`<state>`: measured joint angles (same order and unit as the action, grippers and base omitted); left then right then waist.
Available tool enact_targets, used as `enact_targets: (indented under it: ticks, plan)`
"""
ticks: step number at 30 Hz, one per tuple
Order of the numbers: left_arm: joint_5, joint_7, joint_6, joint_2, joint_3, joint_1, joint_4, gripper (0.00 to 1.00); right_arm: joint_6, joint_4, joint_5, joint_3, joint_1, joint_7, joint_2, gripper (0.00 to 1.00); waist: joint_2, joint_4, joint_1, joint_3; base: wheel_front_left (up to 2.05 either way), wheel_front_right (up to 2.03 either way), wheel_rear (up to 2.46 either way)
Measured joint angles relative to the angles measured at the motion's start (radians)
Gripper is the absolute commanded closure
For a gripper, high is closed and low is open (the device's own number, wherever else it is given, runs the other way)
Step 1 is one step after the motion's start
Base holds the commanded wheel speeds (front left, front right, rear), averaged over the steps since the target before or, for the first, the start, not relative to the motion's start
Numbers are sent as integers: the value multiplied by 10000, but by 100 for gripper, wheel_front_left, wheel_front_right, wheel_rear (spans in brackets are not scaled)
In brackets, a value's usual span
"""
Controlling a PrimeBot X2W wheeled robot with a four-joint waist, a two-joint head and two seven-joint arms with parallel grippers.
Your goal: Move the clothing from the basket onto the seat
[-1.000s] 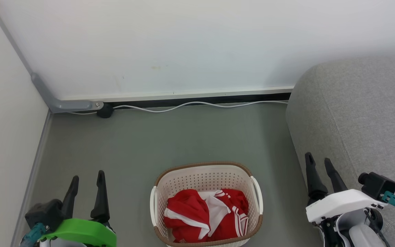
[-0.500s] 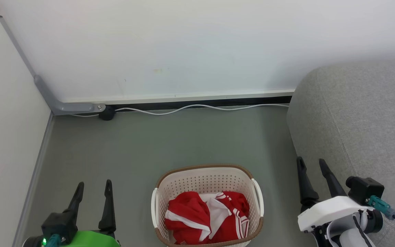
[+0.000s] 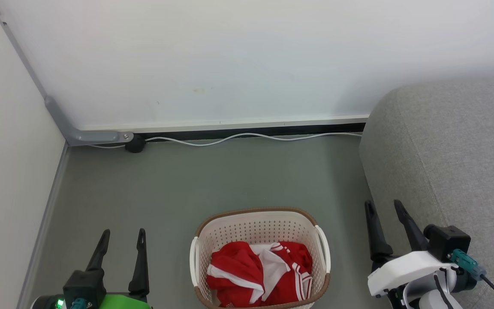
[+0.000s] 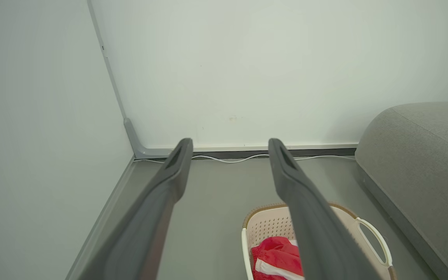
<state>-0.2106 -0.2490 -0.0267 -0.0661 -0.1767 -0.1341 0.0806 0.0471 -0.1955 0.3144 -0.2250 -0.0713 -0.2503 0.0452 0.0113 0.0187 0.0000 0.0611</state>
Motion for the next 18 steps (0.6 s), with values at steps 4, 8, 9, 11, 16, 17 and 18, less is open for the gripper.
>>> enact_targets:
  ticks: [4,8,9,11,16,17,18]
  plan:
    - [0,0,2,0,23,0,29,0,-2,-6,-2,2,0,0,0,0,0,-5,0,-5,0,0,0]
    - [2,0,4,0,46,0,54,0,-2,-13,-2,6,0,0,0,0,0,-13,0,-14,0,0,0]
    - [2,0,4,0,54,0,59,0,-2,-13,-2,8,0,0,0,0,0,-15,0,-16,0,0,0]
    - [4,0,4,0,61,0,63,0,-2,-15,-2,12,0,0,0,0,0,-17,0,-19,0,0,0]
    - [19,0,6,2,100,0,88,0,-6,-29,-2,38,0,0,0,0,0,-27,0,-39,0,0,0]
    - [21,0,6,4,102,0,92,0,-10,-31,0,48,0,0,0,0,0,-28,0,-45,0,0,0]
    - [25,0,6,4,105,0,96,0,-10,-33,-2,54,0,0,0,0,0,-30,0,-51,0,0,0]
